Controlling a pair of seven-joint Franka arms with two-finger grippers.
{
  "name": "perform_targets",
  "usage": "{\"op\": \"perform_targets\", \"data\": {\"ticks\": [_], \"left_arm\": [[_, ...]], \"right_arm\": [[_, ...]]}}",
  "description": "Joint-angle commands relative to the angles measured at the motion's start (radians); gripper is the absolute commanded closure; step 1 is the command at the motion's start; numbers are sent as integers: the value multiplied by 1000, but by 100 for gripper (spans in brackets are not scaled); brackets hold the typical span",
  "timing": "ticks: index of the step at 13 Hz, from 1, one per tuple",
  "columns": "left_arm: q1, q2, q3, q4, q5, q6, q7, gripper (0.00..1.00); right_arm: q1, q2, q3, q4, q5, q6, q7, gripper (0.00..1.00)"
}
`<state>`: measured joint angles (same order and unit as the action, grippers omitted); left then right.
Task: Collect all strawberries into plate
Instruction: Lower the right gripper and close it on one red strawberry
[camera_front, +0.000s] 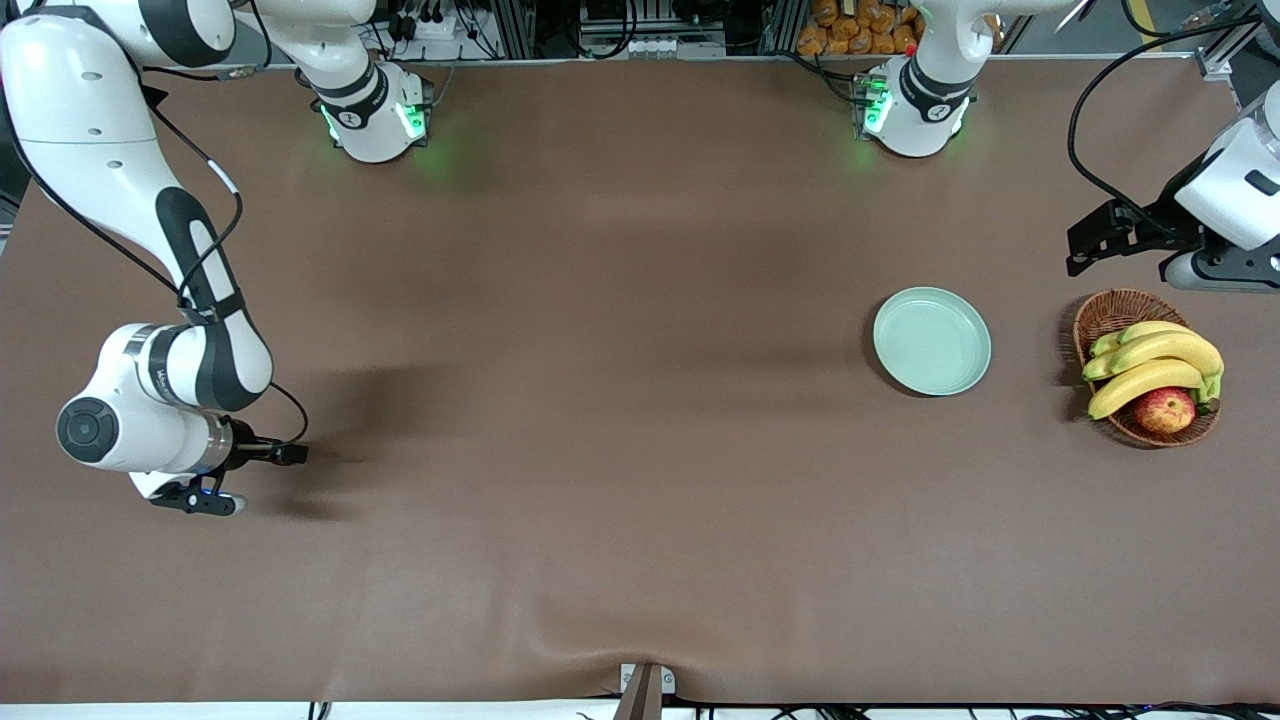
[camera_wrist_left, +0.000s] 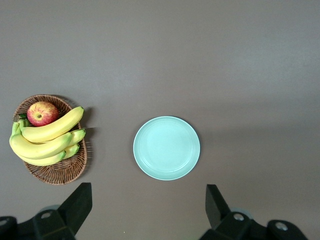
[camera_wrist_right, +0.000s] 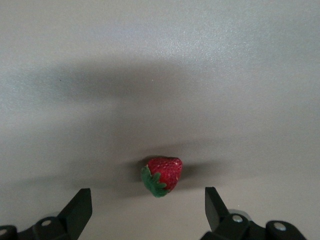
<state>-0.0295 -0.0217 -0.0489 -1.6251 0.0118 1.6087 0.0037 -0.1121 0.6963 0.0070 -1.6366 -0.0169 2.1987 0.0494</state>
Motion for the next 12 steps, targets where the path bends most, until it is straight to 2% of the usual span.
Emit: {"op": "perform_targets", "data": {"ticks": [1, 12], "left_arm": [[8, 8, -3, 13, -16, -13, 9, 0], [8, 14, -3, 10, -23, -13, 10, 0]], "right_arm": [[-20, 8, 11, -2, -9, 25, -26, 0], [-35, 14, 13, -48, -1, 107, -25, 0]]}}
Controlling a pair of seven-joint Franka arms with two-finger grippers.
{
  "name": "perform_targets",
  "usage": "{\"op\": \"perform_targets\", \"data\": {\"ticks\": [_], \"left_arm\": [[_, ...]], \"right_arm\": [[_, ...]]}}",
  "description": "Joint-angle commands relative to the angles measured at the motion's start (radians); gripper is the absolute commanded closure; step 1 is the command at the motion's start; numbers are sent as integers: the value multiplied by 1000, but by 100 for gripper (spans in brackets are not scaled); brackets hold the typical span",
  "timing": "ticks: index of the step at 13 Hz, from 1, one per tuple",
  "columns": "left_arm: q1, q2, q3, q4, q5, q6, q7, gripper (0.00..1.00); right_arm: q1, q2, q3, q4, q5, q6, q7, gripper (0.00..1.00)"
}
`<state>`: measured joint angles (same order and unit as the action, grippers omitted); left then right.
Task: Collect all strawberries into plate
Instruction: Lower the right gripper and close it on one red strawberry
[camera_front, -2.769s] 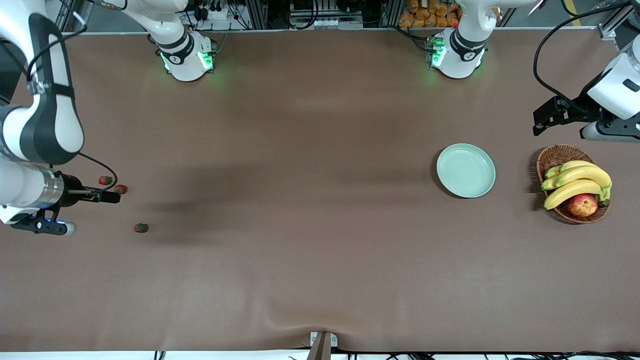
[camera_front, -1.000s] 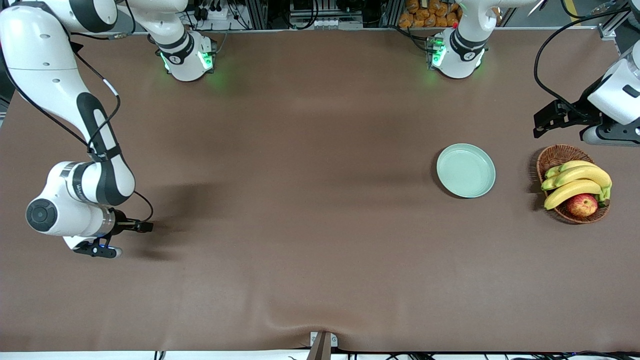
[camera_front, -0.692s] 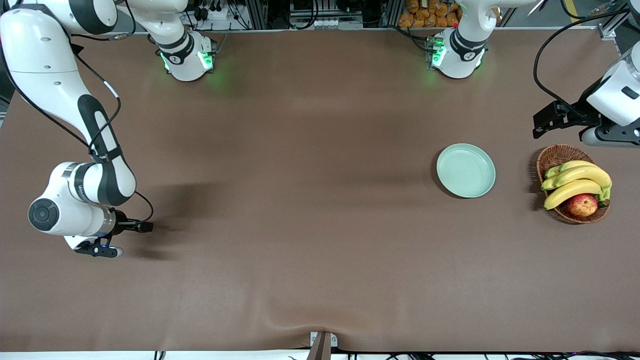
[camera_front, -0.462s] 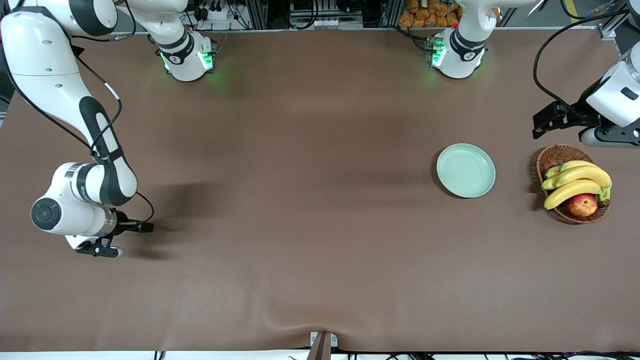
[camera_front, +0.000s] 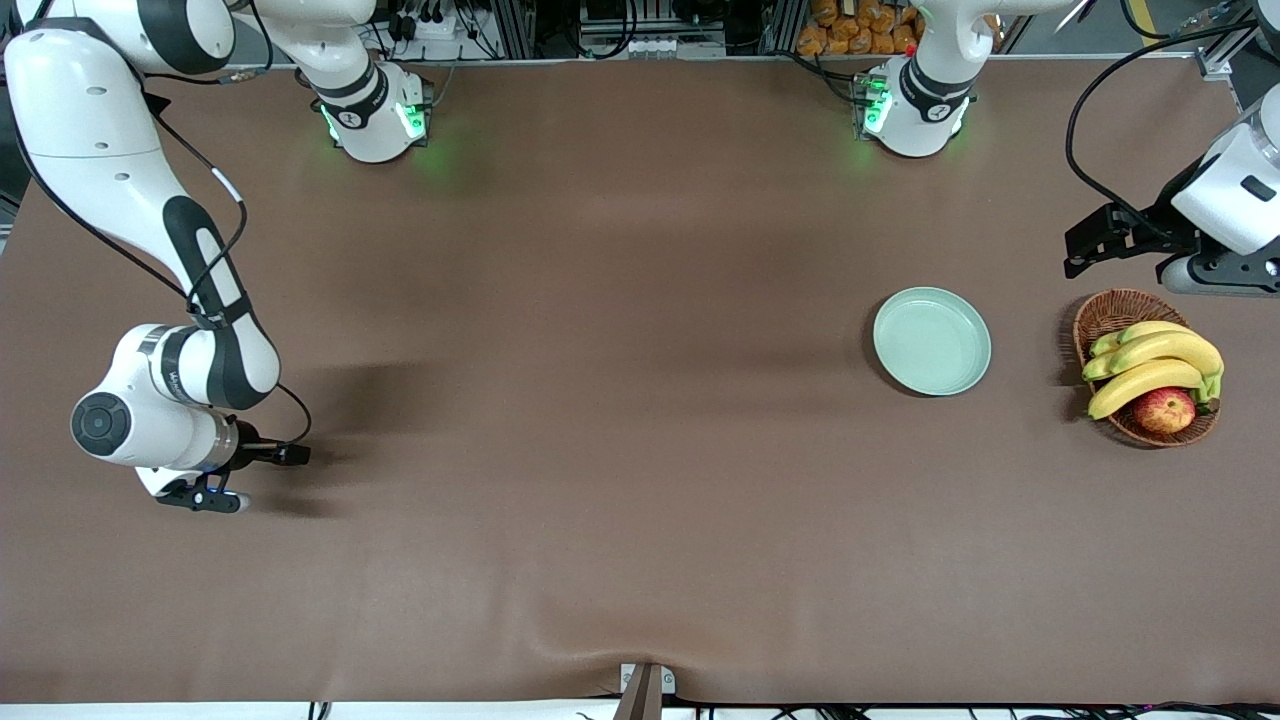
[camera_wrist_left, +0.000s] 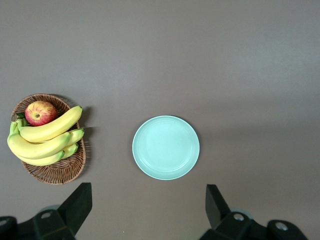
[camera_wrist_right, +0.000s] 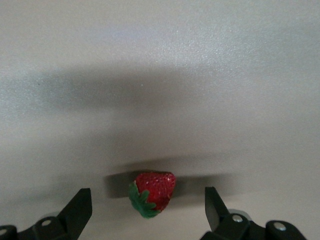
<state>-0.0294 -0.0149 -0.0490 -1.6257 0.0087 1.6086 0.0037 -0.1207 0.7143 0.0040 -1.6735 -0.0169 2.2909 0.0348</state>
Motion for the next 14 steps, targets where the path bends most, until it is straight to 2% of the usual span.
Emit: {"op": "perform_targets", "data": {"ticks": [1, 2, 3, 4, 5, 6, 11, 14], "left_arm": [[8, 7, -3, 10, -19, -12, 10, 0], [8, 7, -3, 10, -19, -13, 10, 0], [8, 7, -3, 10, -19, -13, 10, 0], [8, 7, -3, 10, -19, -13, 10, 0], [8, 7, -3, 10, -19, -13, 10, 0], [8, 7, -3, 10, -19, -13, 10, 0], [8, 9, -3, 12, -19, -12, 10, 0], [8, 9, -3, 12, -19, -13, 10, 0]], "right_arm": [[-30, -3, 16, -11, 3, 15, -10, 18], [-33, -3, 16, -11, 3, 13, -9, 39], [-33, -3, 16, -12, 3, 13, -9, 65], [-31, -3, 16, -15, 3, 13, -4, 85], [-33, -3, 16, -15, 3, 12, -3, 98], [-33, -4, 16, -14, 3, 10, -3, 100], [-33, -10, 17, -11, 5, -2, -6, 100], [2, -35, 22, 29, 3, -77, -10, 100]]}}
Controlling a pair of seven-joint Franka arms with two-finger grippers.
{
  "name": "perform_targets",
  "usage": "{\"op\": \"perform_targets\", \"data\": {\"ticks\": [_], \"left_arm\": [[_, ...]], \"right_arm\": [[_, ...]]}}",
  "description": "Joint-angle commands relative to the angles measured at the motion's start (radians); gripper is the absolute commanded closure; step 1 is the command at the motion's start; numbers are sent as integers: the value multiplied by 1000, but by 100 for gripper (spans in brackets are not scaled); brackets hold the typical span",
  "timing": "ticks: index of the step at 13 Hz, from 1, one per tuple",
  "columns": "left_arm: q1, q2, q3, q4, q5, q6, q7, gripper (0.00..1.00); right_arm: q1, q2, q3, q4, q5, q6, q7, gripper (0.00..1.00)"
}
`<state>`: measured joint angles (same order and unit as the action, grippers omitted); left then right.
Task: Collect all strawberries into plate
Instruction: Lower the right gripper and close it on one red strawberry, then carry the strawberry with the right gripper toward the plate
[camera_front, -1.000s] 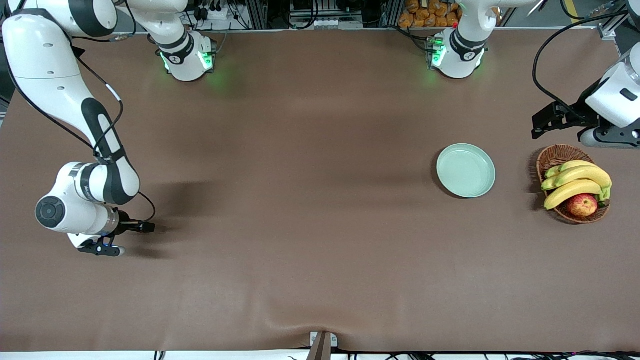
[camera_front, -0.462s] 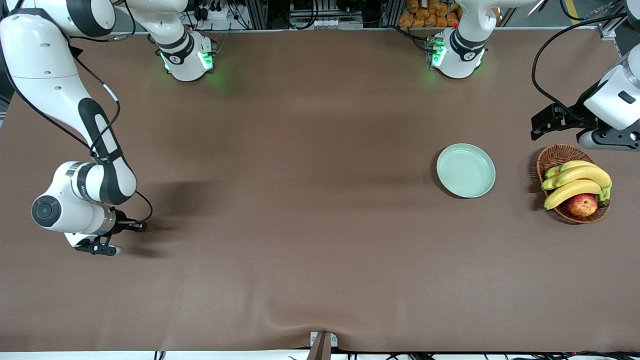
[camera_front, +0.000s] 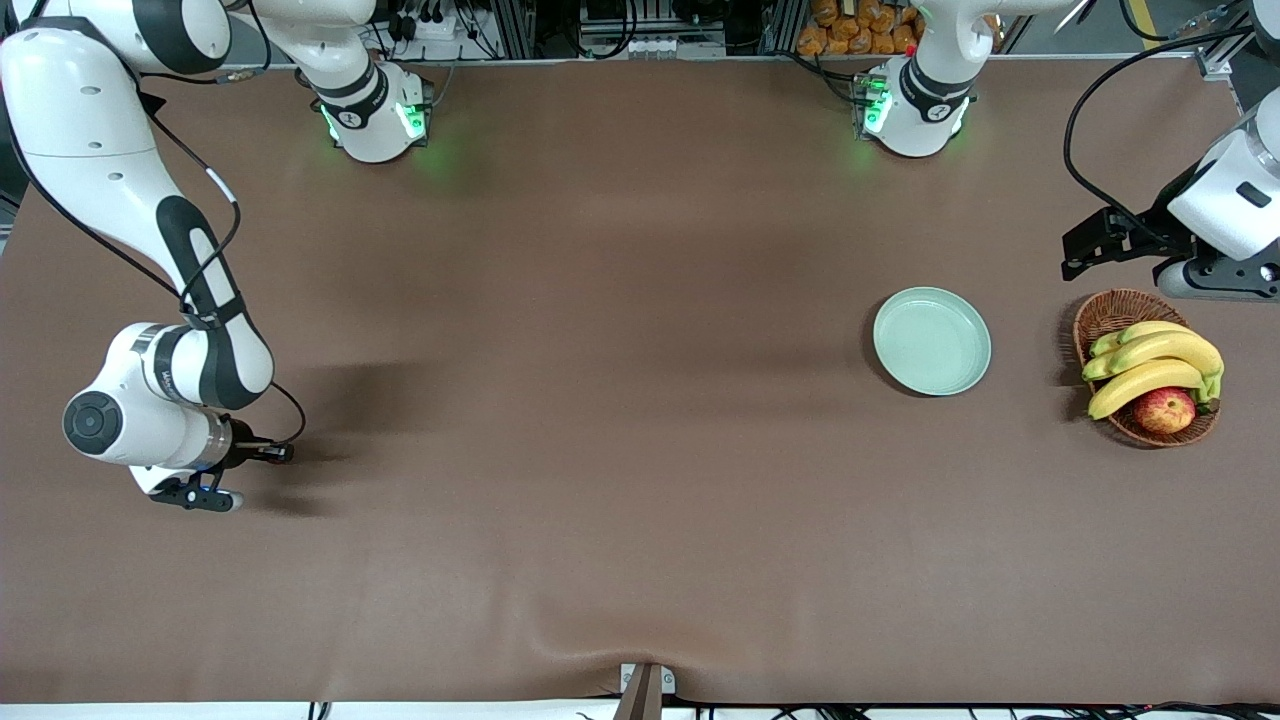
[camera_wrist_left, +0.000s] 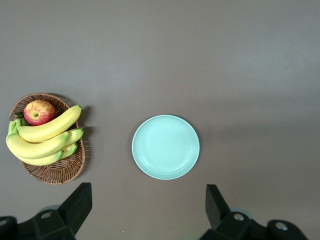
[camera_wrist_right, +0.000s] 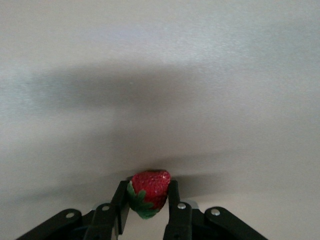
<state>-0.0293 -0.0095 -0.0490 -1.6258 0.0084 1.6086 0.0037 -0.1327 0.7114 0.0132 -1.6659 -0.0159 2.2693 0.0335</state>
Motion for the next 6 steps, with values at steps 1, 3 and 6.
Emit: {"op": "perform_targets", "data": {"ticks": [1, 3, 6], "left_arm": [[8, 3, -3, 12, -19, -13, 10, 0], [8, 3, -3, 12, -19, -13, 10, 0], [8, 3, -3, 12, -19, -12, 10, 0]], "right_arm": [[18, -53, 17, 34, 4, -100, -10, 100], [16, -99, 65, 44, 4, -126, -50, 100], [19, -159, 174, 67, 5, -160, -138, 100]]}}
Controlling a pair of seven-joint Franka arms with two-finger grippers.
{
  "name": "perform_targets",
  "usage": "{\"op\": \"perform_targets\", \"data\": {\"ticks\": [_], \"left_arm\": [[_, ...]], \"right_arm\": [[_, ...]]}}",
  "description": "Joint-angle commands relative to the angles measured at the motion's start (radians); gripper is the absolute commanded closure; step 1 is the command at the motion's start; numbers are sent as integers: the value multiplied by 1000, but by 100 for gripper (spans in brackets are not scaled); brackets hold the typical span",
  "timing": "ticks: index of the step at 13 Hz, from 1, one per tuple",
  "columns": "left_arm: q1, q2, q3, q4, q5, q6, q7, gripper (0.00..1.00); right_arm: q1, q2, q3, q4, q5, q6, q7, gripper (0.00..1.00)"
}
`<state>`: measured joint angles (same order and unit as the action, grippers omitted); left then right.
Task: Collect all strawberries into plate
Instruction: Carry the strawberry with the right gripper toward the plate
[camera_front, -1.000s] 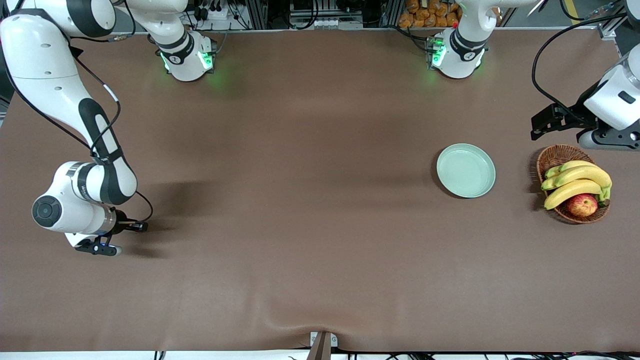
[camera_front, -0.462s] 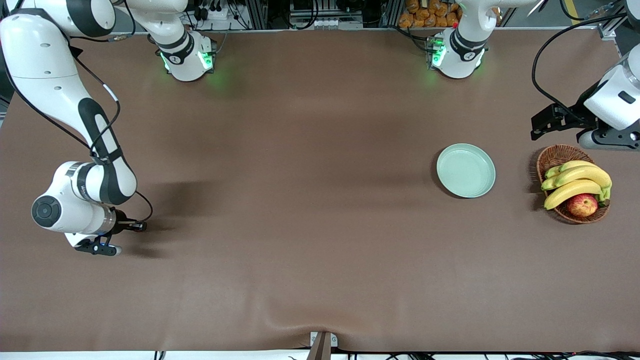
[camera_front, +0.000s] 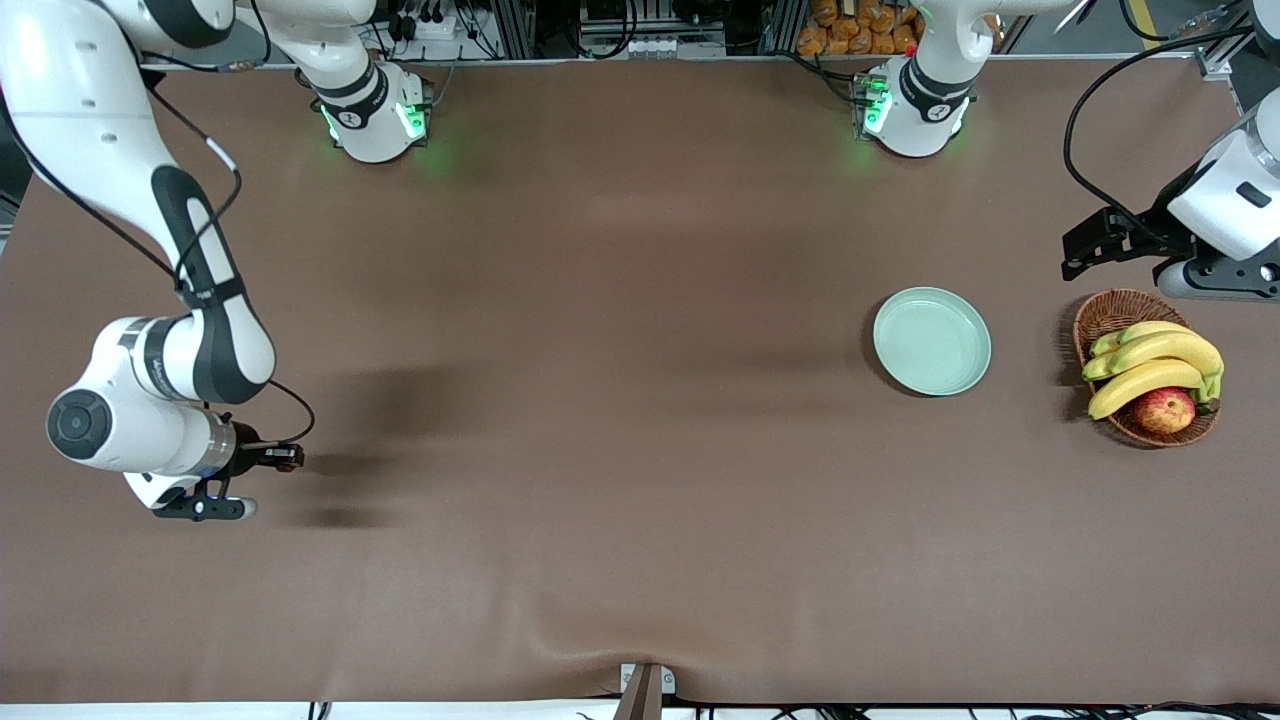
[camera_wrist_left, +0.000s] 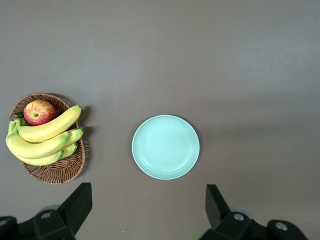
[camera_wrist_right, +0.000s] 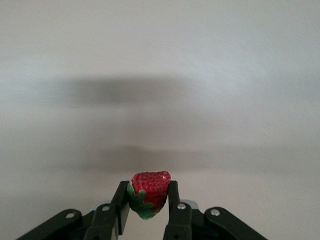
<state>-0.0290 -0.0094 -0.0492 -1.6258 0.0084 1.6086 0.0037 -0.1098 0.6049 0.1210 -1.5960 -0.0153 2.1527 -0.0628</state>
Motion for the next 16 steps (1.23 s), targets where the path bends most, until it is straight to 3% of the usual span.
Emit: {"op": "perform_targets", "data": {"ticks": [1, 4, 5, 8, 11, 13, 16], "left_arm": [[8, 5, -3, 12, -19, -12, 10, 0], [8, 11, -3, 12, -33, -12, 10, 0], [8, 12, -1, 11, -39, -12, 10, 0], [24, 14, -3, 11, -50, -12, 10, 0], [27, 23, -3, 11, -50, -12, 10, 0], [32, 29, -3, 9, -50, -13, 10, 0], [32, 39, -3, 9, -50, -13, 10, 0]], "right_arm": [[-4, -57, 110, 31, 6, -91, -38, 100], [27, -51, 234, 105, 8, -175, -9, 100], [62, -51, 249, 105, 8, -171, 10, 100], [229, -28, 247, 116, -2, -113, 34, 100], [422, 79, 236, 139, -15, 150, 32, 100], [534, 174, 197, 140, -14, 328, 32, 100], [666, 254, 129, 146, -12, 470, 34, 100]]}}
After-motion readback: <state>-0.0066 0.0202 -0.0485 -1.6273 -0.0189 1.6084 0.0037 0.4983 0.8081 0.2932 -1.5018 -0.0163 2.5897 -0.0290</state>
